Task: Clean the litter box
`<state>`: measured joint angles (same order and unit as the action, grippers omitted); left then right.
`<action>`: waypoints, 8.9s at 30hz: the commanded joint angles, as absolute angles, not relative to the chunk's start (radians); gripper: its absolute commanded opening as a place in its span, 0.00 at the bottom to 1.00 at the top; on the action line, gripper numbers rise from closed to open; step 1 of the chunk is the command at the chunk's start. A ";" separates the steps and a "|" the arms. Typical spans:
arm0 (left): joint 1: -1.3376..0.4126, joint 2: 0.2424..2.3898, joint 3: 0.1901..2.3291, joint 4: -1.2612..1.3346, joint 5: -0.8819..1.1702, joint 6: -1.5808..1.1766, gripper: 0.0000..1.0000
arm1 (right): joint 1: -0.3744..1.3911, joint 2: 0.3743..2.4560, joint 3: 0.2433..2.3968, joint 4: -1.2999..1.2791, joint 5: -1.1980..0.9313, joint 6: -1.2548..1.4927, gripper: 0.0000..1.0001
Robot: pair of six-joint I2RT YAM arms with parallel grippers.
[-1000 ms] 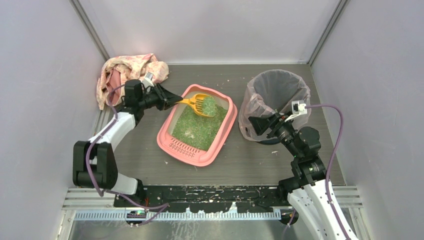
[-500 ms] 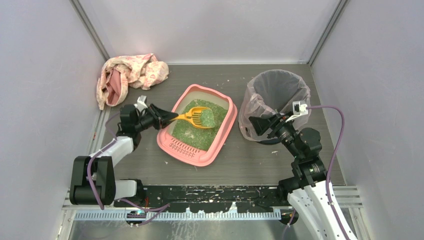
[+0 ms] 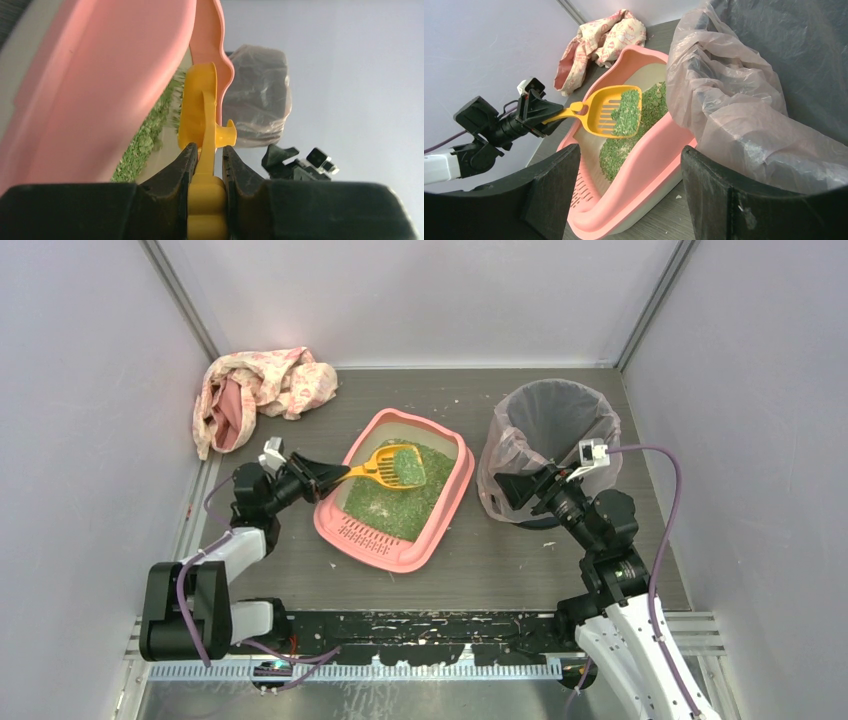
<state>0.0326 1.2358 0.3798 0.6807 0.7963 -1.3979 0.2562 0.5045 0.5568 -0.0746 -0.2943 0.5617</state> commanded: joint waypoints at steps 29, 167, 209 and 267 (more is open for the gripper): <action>0.010 1.459 0.326 1.275 0.849 -1.599 0.00 | 0.258 0.490 0.563 -0.027 -0.290 0.560 0.78; -0.351 1.292 1.363 -0.726 0.425 0.024 0.00 | 0.273 0.288 0.683 -0.297 -0.213 0.464 0.77; -0.364 1.458 1.221 -0.757 0.455 -0.149 0.00 | 0.273 0.280 0.664 -0.271 -0.231 0.471 0.77; -0.132 1.331 0.920 -0.011 0.719 -0.873 0.00 | 0.273 0.276 0.682 -0.307 -0.193 0.459 0.77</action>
<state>-0.1642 1.3903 0.8841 -0.1368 0.6762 -0.8127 0.2676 0.2661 0.6575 -0.3302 -0.2031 0.4725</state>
